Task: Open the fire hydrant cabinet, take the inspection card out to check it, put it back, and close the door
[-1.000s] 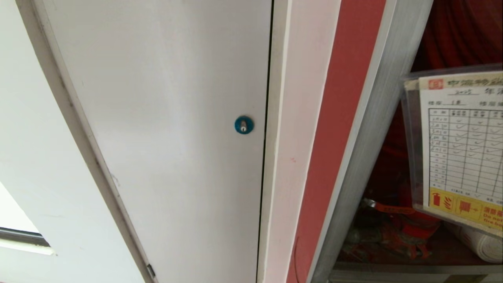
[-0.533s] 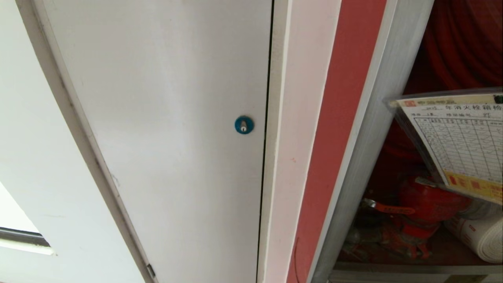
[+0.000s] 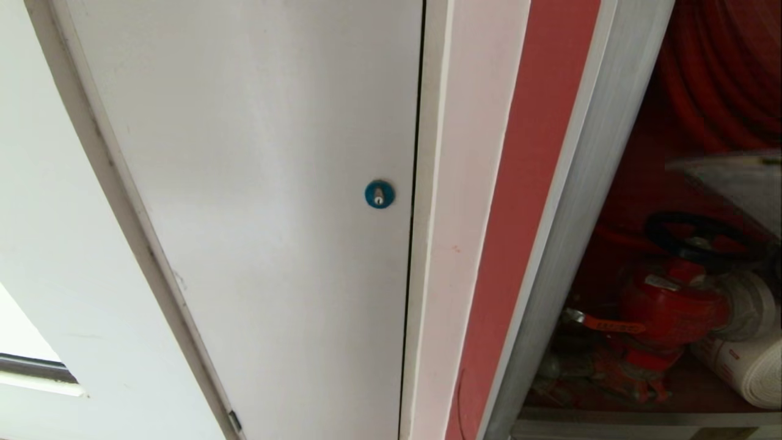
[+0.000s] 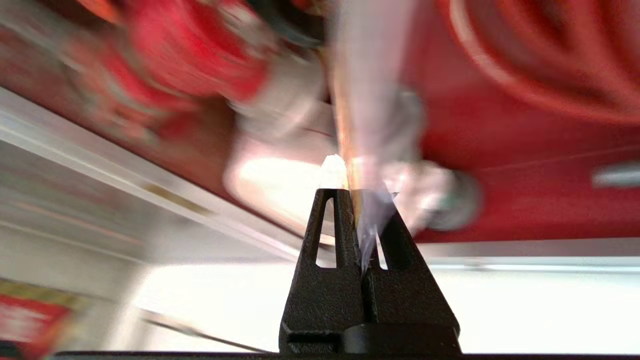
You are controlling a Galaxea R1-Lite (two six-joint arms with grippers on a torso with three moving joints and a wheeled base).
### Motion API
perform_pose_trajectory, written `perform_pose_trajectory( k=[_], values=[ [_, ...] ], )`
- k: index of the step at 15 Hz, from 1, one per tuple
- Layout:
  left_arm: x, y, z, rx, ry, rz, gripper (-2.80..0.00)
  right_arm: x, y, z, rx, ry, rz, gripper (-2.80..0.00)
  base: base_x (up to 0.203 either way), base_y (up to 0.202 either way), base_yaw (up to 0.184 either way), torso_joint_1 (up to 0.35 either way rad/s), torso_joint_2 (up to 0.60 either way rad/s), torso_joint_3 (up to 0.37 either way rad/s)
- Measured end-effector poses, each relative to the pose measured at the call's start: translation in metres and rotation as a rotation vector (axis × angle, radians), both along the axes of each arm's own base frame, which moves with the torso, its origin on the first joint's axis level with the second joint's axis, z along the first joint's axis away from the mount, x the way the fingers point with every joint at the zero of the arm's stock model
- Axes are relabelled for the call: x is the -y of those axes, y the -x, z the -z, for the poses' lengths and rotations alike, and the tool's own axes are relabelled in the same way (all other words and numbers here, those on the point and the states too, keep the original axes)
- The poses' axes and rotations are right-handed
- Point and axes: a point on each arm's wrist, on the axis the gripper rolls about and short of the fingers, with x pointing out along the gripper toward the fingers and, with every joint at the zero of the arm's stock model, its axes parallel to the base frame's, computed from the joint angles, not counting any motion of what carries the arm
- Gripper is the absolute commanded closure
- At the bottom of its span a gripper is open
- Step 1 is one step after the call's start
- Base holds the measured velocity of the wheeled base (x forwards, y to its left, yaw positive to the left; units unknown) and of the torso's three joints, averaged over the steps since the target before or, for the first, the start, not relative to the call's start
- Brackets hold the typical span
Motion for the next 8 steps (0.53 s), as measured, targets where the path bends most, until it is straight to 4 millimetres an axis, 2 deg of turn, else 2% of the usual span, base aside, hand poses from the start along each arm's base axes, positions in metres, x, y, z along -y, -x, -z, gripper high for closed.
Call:
perform_pose_trajectory(
  k=[4, 8],
  values=[
    [0.0, 0.0, 0.0, 0.0, 0.0, 0.0, 0.0, 0.005, -0.004, -0.016, -0.042, 0.191, 0.005, 0.0, 0.0, 0.0, 0.0, 0.0, 0.0, 0.0],
    [0.0, 0.0, 0.0, 0.0, 0.0, 0.0, 0.0, 0.01, -0.024, -0.028, -0.132, 0.362, -0.014, 0.0, 0.0, 0.0, 0.0, 0.0, 0.0, 0.0]
  ],
)
